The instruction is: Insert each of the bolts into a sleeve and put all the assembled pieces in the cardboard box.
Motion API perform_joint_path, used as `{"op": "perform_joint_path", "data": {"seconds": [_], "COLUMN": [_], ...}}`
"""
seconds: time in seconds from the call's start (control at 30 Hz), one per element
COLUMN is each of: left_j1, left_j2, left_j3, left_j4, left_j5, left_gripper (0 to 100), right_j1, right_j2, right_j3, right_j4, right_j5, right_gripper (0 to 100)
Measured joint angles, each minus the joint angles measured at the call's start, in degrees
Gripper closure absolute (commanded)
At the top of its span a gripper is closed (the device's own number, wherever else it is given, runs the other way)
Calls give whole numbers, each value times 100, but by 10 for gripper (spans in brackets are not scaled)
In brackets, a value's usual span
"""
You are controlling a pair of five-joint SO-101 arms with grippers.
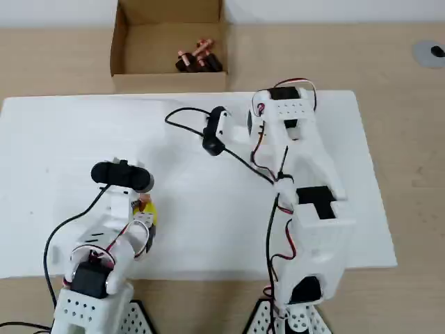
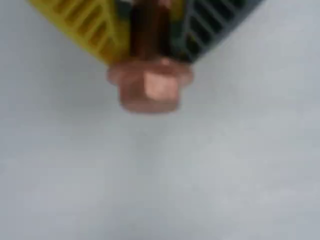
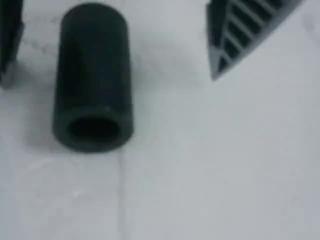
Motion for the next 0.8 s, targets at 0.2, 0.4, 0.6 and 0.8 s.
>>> {"op": "perform_joint_path", "data": {"seconds": [0.2, 0.4, 0.6, 0.8], "left_j1": [0, 0, 0, 0], "left_j2": [0, 0, 0, 0], "left_j3": [0, 0, 0, 0], "left_j4": [0, 0, 0, 0], "left_j5": [0, 0, 0, 0], "left_gripper": [987, 987, 987, 987], "right_j1": [0, 18, 18, 62], "right_j2": [149, 360, 466, 571], "right_j3": [-97, -475, -651, -905], "right_j4": [-9, -193, -193, -105], "right_j5": [-18, -26, -26, -343], "right_gripper": [805, 981, 989, 989]}}
